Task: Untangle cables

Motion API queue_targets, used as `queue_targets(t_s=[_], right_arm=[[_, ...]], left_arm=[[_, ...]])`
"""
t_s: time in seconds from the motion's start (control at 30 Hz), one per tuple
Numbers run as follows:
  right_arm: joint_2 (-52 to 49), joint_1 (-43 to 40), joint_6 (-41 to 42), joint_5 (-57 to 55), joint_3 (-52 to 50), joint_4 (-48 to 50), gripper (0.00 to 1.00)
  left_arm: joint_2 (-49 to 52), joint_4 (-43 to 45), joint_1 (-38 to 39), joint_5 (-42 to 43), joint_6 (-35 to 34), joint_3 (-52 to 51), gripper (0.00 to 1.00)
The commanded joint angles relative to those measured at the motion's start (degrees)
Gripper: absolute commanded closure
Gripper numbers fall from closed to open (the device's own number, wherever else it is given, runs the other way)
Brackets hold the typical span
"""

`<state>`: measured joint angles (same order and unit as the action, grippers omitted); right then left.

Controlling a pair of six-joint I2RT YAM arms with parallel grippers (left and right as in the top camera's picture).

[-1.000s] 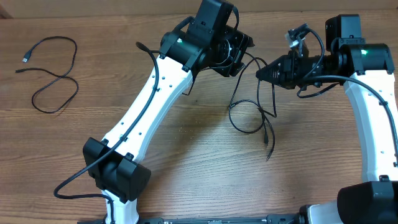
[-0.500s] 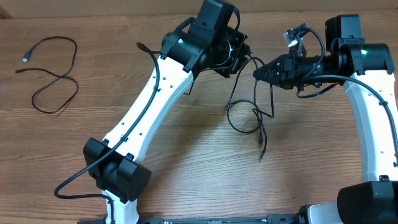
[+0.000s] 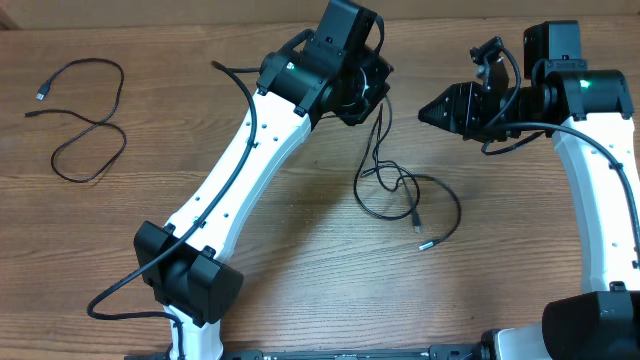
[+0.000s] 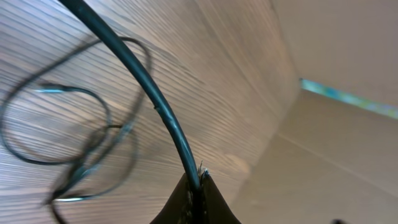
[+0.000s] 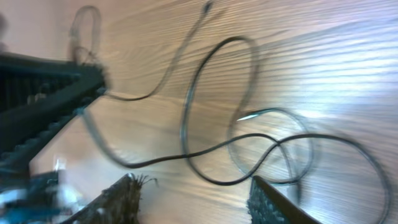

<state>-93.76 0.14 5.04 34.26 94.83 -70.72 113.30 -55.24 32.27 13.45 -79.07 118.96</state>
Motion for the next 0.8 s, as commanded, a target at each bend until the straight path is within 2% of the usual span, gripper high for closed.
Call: queue_targets(t_s=[0.0,0.13,0.2,0.37,0.53,0.6,0.77], right_arm=[[0.4,0.2,-0.3,-9.7,0.9,0.6,0.25],[0.4,0.2,-0.3,-13.6,0.1,0.7,0.06],[0.4,0.2,-0.3,-14.3,-0.4,0.8,0.02],[0.3,0.2,-0.3,-14.1,-0.7,1.6,0.00],[0.3,0.2,1.0,-12.1,-0.7,1.9,0.00],[0.3,0.2,1.0,-12.1,-0.7,1.9,0.00],[0.3,0.2,4.6,-11.2,-0.7,2.1,0.00]], left_arm=[[-0.2,-0.9,0.2,-4.2,9.1,0.0,0.96],[-0.2,-0.7,-0.4,-4.5,22.4,0.2,0.96],[-0.2,-1.6,-1.3,-3.2,30.5,0.9,0.96],[-0.3,-8.7,-4.7,4.3,43.8,9.2,0.96],[-0.3,-8.3,-8.3,22.9,61.5,22.3,0.96],[-0.3,-6.6,-9.6,28.5,63.7,27.0,0.96],[-0.3,-0.2,-10.9,36.1,63.7,32.1,0.96]])
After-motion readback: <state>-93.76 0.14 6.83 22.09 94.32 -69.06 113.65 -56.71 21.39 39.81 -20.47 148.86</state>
